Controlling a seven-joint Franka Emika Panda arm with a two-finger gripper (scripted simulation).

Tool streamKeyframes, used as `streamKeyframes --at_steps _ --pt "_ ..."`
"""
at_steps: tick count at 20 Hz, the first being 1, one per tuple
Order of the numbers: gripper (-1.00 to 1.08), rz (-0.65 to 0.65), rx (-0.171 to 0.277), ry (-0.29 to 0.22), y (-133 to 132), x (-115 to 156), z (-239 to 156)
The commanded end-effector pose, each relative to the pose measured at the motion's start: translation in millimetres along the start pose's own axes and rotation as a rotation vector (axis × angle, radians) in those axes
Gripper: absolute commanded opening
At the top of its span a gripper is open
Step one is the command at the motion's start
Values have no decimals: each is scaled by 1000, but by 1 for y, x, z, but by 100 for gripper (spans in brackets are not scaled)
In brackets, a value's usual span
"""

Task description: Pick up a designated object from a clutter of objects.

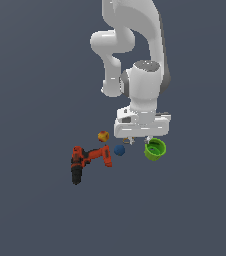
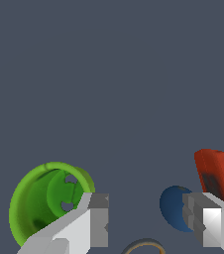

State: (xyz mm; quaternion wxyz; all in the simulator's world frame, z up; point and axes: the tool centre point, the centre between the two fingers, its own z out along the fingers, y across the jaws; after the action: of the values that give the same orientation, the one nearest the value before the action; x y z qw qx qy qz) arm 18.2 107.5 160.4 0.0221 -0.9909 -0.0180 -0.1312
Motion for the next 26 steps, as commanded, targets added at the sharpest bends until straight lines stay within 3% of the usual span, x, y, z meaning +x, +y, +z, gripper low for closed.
streamKeyframes --at_steps 1,13,26 --pt "28 -2 8 20 -9 -7 12" --pt "28 -7 44 88 -40 -40 48" --pt "28 -9 53 101 -47 -48 57"
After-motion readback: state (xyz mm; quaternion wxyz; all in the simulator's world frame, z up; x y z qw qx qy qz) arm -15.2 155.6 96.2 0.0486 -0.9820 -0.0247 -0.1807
